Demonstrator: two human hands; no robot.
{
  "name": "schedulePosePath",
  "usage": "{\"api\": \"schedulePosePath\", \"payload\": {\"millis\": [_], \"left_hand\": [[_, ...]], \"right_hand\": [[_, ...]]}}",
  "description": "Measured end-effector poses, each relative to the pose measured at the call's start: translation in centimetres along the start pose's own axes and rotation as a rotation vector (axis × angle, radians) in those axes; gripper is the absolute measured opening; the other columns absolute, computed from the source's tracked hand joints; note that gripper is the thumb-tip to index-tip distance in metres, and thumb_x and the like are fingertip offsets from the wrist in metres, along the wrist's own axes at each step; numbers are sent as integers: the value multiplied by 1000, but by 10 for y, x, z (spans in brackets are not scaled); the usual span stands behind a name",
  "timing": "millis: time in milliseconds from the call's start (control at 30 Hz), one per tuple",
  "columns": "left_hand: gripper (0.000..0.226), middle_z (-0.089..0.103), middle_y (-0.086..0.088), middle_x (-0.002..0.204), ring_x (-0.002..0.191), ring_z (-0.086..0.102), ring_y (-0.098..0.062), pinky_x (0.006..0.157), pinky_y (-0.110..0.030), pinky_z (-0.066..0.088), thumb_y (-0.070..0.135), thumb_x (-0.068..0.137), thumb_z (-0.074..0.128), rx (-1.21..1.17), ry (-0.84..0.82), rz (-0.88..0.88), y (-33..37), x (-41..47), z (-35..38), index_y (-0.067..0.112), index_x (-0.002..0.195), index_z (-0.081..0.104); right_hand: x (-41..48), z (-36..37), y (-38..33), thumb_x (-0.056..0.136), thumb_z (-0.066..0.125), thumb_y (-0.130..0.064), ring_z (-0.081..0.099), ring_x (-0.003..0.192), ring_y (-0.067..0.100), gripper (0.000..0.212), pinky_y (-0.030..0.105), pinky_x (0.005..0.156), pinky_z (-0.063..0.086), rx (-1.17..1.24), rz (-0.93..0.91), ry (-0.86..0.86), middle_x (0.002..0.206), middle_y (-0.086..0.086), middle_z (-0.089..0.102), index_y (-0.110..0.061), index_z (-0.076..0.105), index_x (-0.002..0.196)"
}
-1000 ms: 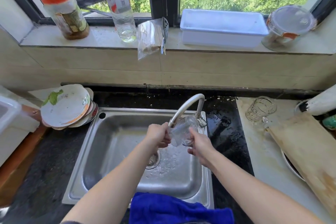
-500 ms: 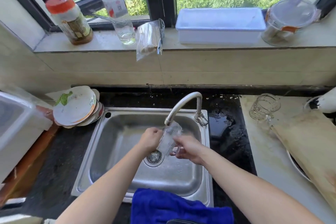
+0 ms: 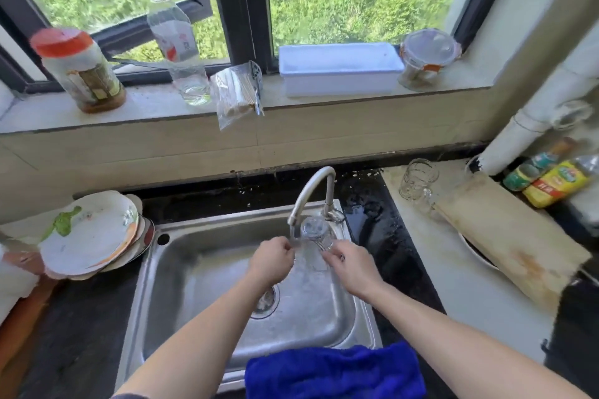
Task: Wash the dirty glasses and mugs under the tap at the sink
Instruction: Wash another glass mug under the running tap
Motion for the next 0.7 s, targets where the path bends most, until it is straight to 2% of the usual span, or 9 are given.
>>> {"api": "schedulePosePath", "payload": {"millis": [67, 200, 300, 400, 567, 700], "left_hand": [[22, 67, -10, 93, 91, 60, -33, 69, -34, 45, 24, 90, 43, 91, -18, 98, 25, -3, 6, 11, 92, 61], [19, 56, -2, 79, 77, 54, -27, 60, -32, 37, 22, 88, 39, 185, -30, 309, 98, -12, 12, 16, 72, 47], [18, 61, -6, 86, 86, 59, -30, 63, -32, 39, 23, 90, 41, 229, -9, 494, 171, -26, 18, 14, 79, 51], [17, 65, -9, 96, 90, 60, -31, 68, -30, 40, 23, 90, 44, 243, -26, 650, 245, -52, 36, 14, 88, 58], [23, 66, -10, 98, 79, 55, -26, 65, -31, 42, 24, 94, 42, 351, -79, 888, 362, -123, 91, 14, 101, 61], [26, 64, -11, 108, 96, 61, -32, 77, -38, 51, 25, 95, 40, 415, -101, 1044, 444, -205, 151, 15, 107, 61]], "right_hand": [[-14, -25, 12, 94, 58, -33, 51, 69, 19, 33, 33, 60, 32, 29, 62, 105, 75, -1, 54, -14, 50, 68], [-50, -93, 43, 92, 59, -34, 54, 71, 24, 32, 35, 60, 34, 25, 192, 331, 72, 2, 60, -8, 57, 73], [-90, -150, 73, 92, 59, -34, 50, 64, 21, 32, 32, 56, 29, 34, 283, 483, 59, -7, 51, -16, 55, 67], [-147, -200, 112, 93, 59, -37, 49, 61, 12, 28, 28, 53, 34, 82, 388, 608, 58, -12, 49, -21, 58, 70], [-276, -265, 182, 93, 59, -35, 53, 69, 18, 36, 31, 59, 33, 133, 539, 827, 61, -10, 53, -25, 52, 59], [-397, -295, 238, 93, 57, -37, 51, 65, 20, 42, 31, 55, 33, 125, 659, 965, 57, -6, 51, -20, 46, 56]]}}
Point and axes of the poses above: each hand's wrist, its own x-axis towards the middle knuckle, its own z-axis out of the palm, y = z × x, the point moved 9 cm from there along x, towards the middle knuckle
